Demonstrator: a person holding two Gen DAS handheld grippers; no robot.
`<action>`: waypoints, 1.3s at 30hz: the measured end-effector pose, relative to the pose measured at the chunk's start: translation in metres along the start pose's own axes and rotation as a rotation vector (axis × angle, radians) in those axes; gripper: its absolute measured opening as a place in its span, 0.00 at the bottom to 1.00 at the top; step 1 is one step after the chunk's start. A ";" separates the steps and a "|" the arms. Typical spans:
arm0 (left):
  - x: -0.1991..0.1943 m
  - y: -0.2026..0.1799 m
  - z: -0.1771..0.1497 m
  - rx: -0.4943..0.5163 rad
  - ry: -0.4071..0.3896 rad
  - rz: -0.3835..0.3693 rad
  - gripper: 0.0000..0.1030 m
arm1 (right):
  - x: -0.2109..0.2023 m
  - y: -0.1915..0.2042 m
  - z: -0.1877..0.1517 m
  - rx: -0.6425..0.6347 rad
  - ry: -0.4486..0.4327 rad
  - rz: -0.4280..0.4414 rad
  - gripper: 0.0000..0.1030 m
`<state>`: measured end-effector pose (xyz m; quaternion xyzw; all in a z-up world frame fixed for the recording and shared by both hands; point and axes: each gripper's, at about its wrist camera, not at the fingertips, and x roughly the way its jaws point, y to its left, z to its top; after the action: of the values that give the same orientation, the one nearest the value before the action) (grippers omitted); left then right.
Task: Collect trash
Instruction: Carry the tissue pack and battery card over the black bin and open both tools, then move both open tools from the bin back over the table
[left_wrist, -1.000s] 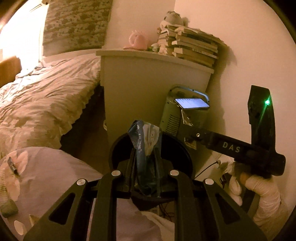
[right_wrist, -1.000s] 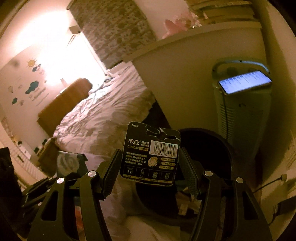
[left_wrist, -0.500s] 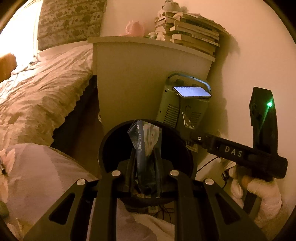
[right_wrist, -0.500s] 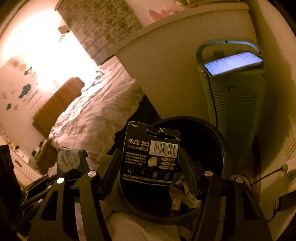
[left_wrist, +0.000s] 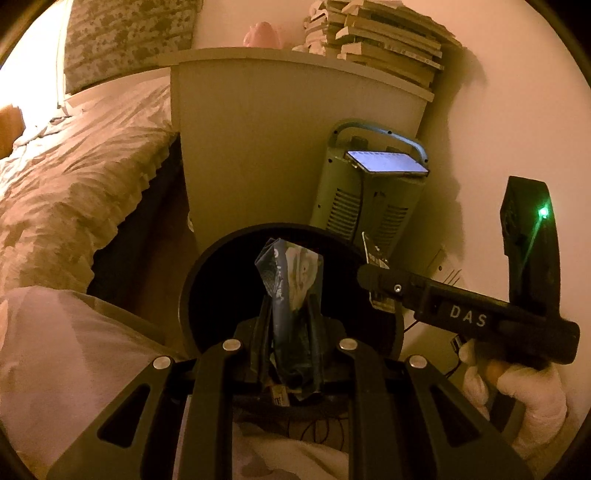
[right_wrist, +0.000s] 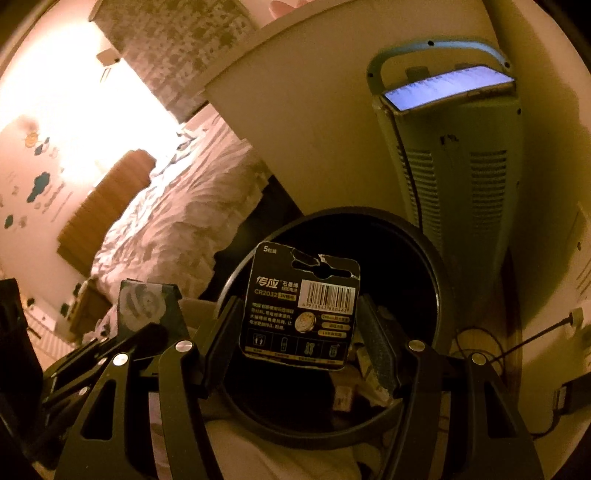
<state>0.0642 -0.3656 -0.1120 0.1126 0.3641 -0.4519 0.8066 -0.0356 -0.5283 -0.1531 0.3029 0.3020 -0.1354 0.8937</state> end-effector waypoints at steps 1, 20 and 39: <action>0.002 0.000 0.000 0.001 0.003 0.000 0.18 | 0.001 -0.001 0.000 0.001 0.002 -0.001 0.62; 0.008 0.003 0.006 0.003 -0.003 -0.008 0.30 | 0.008 -0.002 0.005 0.029 0.015 -0.040 0.72; -0.043 0.037 -0.003 -0.059 -0.085 0.055 0.57 | 0.012 0.052 -0.001 -0.077 0.033 0.006 0.72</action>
<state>0.0786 -0.3155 -0.0897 0.0794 0.3394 -0.4227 0.8365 -0.0050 -0.4879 -0.1375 0.2713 0.3208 -0.1158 0.9000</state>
